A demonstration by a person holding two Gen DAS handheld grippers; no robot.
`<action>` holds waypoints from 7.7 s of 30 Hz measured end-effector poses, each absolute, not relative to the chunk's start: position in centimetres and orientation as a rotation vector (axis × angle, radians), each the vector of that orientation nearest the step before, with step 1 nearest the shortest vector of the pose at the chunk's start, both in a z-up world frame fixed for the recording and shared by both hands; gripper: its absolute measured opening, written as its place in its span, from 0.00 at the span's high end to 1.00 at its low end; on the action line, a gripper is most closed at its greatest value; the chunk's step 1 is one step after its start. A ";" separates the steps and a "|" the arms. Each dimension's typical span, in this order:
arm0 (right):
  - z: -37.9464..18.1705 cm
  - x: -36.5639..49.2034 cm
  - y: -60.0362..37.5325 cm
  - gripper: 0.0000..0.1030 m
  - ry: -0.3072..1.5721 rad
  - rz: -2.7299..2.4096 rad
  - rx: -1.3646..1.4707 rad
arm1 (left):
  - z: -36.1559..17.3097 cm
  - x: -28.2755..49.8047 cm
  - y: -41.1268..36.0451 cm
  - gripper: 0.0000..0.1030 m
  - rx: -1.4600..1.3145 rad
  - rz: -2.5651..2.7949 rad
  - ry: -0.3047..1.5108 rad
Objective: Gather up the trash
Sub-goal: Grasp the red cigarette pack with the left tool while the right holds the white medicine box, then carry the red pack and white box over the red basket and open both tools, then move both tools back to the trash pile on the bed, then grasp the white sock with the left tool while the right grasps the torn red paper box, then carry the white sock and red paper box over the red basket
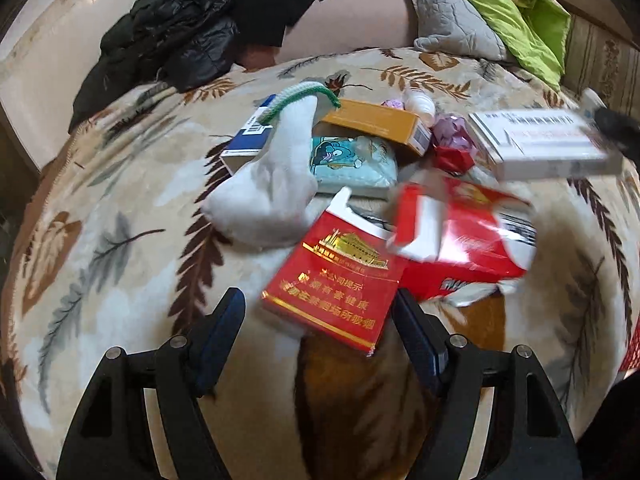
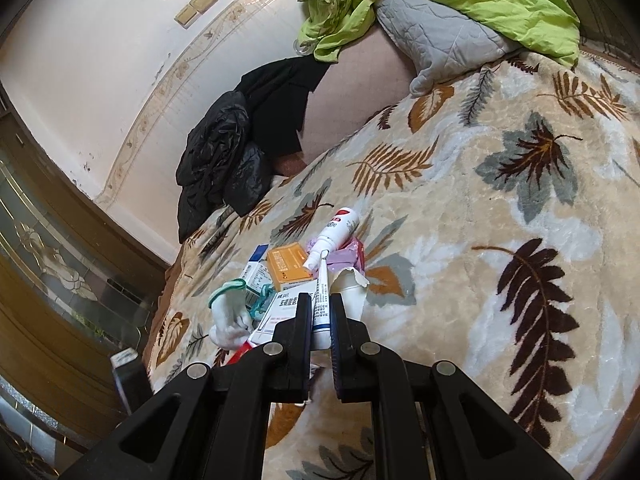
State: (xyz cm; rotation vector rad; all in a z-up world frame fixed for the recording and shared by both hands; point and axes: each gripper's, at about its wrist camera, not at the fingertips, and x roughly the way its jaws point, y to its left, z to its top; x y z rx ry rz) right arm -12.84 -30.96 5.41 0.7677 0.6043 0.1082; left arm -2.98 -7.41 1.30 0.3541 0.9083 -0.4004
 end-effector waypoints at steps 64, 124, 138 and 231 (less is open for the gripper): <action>7.5 -18.0 -27.9 0.92 0.520 0.119 0.612 | 6.7 -13.4 -6.8 0.41 0.223 -0.363 0.624; 10.2 -49.3 -50.3 0.87 0.425 -0.515 0.607 | 9.0 -32.1 -36.4 0.39 0.347 -1.242 0.845; 11.2 -45.8 -47.4 0.50 0.415 -0.412 0.592 | 10.6 -29.2 -30.0 0.35 0.317 -1.083 0.768; 6.3 -17.1 -26.2 0.94 0.605 0.219 0.549 | 5.9 -12.5 -6.5 0.72 0.081 -0.354 0.709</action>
